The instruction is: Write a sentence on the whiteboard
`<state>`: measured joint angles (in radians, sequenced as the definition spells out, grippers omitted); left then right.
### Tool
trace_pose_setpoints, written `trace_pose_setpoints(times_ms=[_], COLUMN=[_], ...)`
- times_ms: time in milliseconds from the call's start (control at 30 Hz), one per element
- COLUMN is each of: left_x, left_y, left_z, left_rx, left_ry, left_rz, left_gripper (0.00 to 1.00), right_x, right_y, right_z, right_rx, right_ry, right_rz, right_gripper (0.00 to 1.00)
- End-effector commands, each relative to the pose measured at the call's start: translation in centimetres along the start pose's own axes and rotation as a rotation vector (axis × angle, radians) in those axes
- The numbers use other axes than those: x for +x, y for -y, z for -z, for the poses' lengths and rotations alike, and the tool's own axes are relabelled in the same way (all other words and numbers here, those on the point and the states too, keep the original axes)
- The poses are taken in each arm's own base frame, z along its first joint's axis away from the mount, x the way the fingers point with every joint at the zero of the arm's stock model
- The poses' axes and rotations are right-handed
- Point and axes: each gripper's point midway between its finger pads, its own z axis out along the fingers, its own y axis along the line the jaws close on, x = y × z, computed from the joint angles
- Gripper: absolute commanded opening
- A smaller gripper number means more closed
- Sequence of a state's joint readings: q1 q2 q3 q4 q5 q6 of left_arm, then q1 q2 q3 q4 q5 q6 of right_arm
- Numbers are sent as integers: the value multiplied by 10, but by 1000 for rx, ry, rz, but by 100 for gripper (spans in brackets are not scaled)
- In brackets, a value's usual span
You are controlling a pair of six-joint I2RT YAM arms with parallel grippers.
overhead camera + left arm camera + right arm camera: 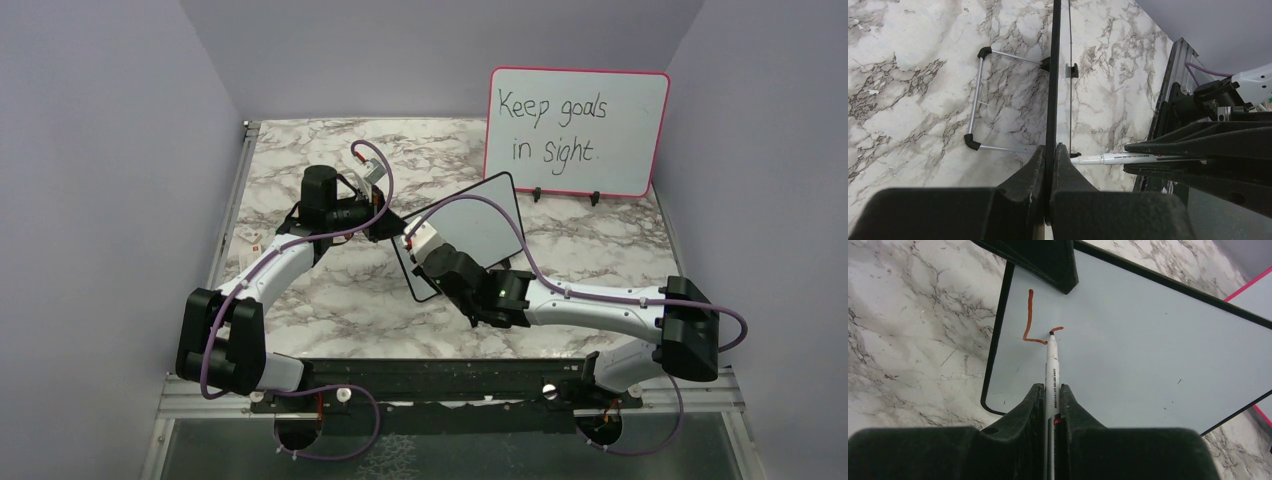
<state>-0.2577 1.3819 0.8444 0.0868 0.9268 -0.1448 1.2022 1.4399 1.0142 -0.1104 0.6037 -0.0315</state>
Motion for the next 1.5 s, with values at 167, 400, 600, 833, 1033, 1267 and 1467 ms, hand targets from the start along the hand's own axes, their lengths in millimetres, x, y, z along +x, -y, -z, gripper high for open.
trace_pose_setpoints(times_ms=[167, 400, 600, 833, 1033, 1267, 1467], left_x=[26, 26, 26, 26, 26, 26, 26], left_y=[-25, -25, -26, -26, -25, -25, -25], left_z=[-2, -2, -2, -3, -3, -3, -3], left_rx=[-105, -107, -109, -109, -106, -104, -104], left_ry=[-73, -73, -74, -74, -74, -75, -75], left_rz=[10, 8, 7, 8, 8, 8, 8], left_gripper=[0, 0, 0, 0, 0, 0, 0], right_x=[18, 24, 25, 24, 19, 12, 6], right_y=[1, 4, 9, 20, 24, 26, 28], right_z=[0, 2, 3, 3, 2, 0, 0], right_rx=[-1, 13, 35, 82, 104, 112, 122], right_ry=[-54, -69, -71, -64, -42, -16, 3], right_rz=[6, 15, 17, 8, -12, -35, -51], right_gripper=[0, 0, 0, 0, 1, 0, 0])
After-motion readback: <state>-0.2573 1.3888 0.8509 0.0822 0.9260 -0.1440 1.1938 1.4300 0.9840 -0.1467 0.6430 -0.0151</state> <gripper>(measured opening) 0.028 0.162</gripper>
